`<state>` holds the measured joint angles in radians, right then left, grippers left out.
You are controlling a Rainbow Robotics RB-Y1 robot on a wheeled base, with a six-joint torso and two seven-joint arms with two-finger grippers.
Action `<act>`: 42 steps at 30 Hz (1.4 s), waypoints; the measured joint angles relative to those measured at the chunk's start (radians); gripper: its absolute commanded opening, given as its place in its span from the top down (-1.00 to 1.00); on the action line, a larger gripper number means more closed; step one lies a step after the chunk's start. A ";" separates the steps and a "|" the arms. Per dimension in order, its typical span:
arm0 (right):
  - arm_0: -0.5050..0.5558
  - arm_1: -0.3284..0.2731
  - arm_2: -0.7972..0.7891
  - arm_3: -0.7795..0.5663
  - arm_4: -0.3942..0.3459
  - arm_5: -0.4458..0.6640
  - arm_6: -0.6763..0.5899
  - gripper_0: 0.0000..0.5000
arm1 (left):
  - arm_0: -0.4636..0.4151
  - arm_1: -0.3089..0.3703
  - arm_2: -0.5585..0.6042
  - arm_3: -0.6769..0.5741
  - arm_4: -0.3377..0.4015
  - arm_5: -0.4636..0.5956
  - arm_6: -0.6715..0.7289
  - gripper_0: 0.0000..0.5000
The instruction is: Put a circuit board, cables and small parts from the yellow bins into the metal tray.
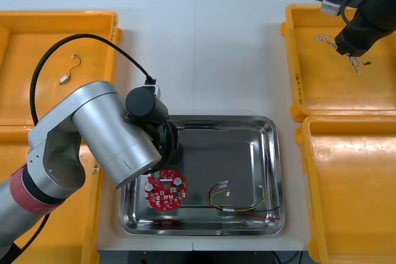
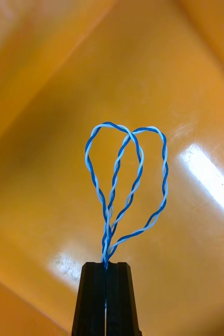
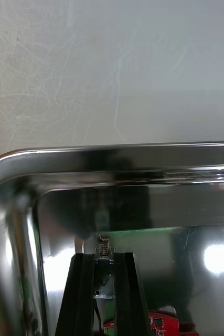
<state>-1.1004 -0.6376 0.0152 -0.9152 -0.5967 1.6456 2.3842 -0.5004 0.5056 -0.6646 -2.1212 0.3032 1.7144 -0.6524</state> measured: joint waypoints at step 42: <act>0.294 -0.010 -0.097 -0.790 -0.127 0.270 -0.262 1.00 | -0.113 0.081 0.050 0.001 0.254 -0.007 0.001 -1.00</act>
<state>-0.8062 -0.6472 -0.0823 -1.7054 -0.7239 1.9154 2.1217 -0.6134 0.5866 -0.6143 -2.1206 0.5571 1.7070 -0.6515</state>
